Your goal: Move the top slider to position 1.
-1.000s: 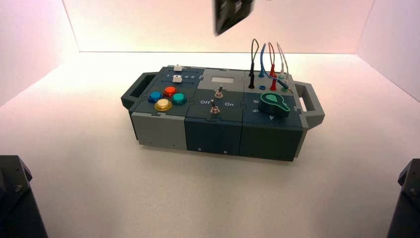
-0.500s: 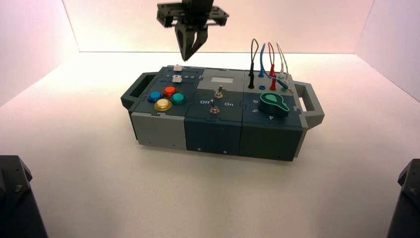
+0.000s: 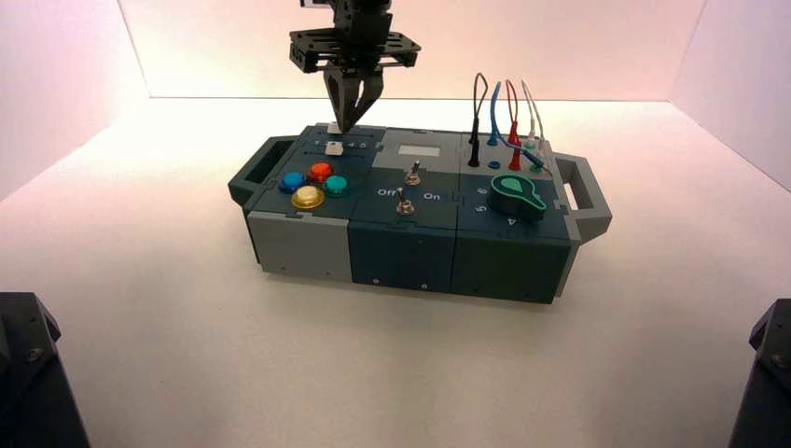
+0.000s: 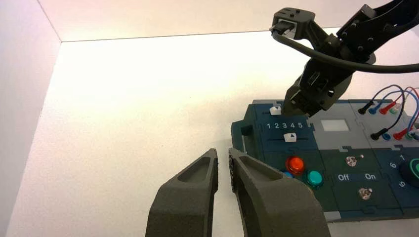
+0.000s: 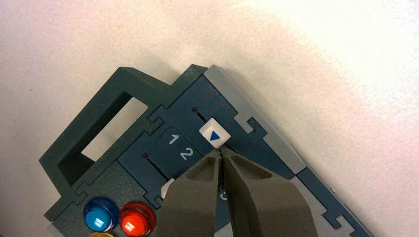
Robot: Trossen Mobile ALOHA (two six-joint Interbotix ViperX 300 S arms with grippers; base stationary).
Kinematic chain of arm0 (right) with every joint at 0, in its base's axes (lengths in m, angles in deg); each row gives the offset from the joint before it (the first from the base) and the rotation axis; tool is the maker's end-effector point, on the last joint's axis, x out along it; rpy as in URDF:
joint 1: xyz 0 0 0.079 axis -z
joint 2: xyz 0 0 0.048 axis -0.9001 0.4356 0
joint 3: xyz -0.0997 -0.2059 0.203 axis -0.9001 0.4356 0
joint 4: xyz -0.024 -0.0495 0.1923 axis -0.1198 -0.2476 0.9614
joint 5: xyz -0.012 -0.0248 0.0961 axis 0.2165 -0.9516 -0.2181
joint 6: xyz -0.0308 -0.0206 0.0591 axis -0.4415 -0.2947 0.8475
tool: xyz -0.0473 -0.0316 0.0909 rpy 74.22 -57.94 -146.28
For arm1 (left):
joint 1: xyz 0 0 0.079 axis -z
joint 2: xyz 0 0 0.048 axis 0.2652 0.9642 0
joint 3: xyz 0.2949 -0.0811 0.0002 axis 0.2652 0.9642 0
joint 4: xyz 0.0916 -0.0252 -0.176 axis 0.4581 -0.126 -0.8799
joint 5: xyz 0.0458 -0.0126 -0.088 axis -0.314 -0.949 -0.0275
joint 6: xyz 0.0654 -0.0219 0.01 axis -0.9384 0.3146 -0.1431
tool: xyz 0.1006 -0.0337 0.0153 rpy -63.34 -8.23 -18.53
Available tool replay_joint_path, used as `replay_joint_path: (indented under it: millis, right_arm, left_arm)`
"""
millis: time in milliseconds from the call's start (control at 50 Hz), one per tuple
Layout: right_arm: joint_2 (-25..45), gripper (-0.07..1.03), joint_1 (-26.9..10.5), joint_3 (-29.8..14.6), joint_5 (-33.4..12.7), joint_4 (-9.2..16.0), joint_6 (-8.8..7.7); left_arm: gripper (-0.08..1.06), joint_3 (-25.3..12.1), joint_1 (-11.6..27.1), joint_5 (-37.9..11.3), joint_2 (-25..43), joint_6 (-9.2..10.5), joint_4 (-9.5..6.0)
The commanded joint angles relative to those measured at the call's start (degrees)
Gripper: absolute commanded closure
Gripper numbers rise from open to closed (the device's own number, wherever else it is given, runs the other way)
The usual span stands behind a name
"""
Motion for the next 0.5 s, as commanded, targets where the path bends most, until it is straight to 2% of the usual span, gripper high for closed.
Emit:
replay_joint_path:
  millis: [20, 360, 500]
  right_arm:
    - [-1.32, 0.99, -0.18, -2.11, 0.09, 0.18, -0.09]
    - [1.32, 0.99, -0.18, -5.54, -2.46, 0.35, 0.00]
    - [2.29, 0.99, -0.53, -7.29, -3.16, 1.58, 0.00]
  left_arm:
    - [0.82, -1.05, -0.18, 0.35, 0.70, -0.09, 0.00]
    - [0.82, -1.05, -0.18, 0.35, 1.14, -0.09, 0.00]
    - [0.82, -1.05, -0.18, 0.35, 1.49, -0.09, 0.00]
